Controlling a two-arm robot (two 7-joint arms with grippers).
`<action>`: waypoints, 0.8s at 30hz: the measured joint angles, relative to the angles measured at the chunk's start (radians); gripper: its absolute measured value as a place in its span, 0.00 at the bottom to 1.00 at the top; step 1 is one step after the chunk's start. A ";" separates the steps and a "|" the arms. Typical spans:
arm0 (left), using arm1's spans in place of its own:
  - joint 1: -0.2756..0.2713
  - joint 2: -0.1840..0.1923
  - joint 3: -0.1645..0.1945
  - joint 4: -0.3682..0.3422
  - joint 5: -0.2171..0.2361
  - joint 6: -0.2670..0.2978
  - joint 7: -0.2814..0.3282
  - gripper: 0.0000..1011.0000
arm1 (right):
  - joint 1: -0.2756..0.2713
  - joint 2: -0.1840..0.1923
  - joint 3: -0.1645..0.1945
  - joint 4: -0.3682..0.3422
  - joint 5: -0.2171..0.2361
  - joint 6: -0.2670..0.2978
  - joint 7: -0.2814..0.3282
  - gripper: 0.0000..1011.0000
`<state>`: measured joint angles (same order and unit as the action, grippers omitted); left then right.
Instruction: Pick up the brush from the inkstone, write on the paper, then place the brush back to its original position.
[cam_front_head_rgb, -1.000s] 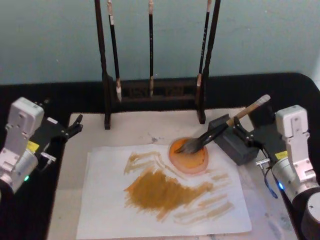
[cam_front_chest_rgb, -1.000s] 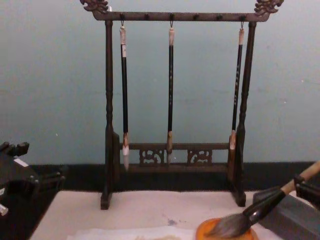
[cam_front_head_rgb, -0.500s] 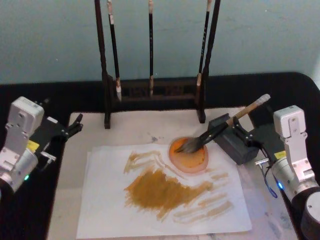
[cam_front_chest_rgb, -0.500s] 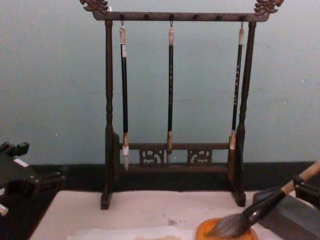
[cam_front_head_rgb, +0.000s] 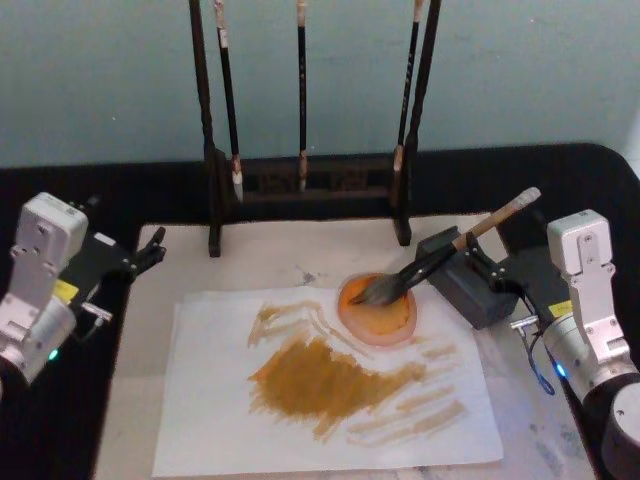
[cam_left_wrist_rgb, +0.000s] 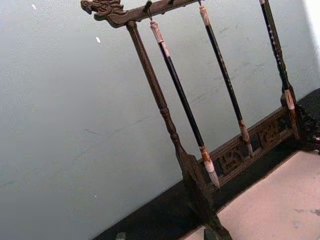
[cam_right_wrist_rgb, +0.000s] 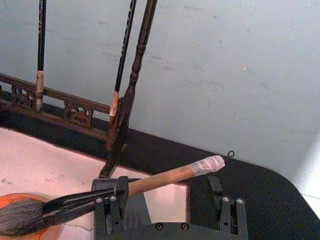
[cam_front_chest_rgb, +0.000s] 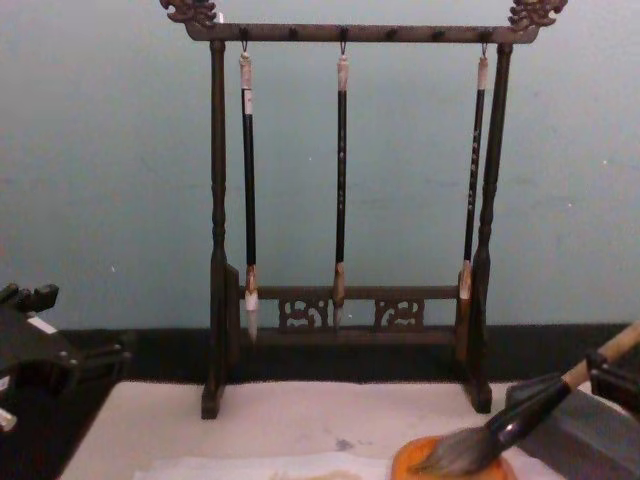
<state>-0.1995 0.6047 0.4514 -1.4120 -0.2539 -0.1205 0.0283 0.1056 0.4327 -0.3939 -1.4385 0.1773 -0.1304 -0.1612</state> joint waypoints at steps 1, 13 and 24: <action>0.000 0.000 0.000 0.000 0.000 0.000 0.000 1.00 | 0.000 0.000 0.000 0.000 0.000 0.000 0.000 0.99; 0.000 0.000 0.000 0.000 0.000 0.000 0.000 1.00 | 0.000 0.000 0.000 0.000 0.001 0.000 0.000 0.99; 0.000 0.000 0.000 0.000 0.000 0.000 0.000 1.00 | 0.000 0.000 0.000 0.000 0.001 0.000 0.000 0.99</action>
<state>-0.1995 0.6047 0.4514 -1.4120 -0.2539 -0.1205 0.0283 0.1056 0.4326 -0.3940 -1.4385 0.1785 -0.1302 -0.1612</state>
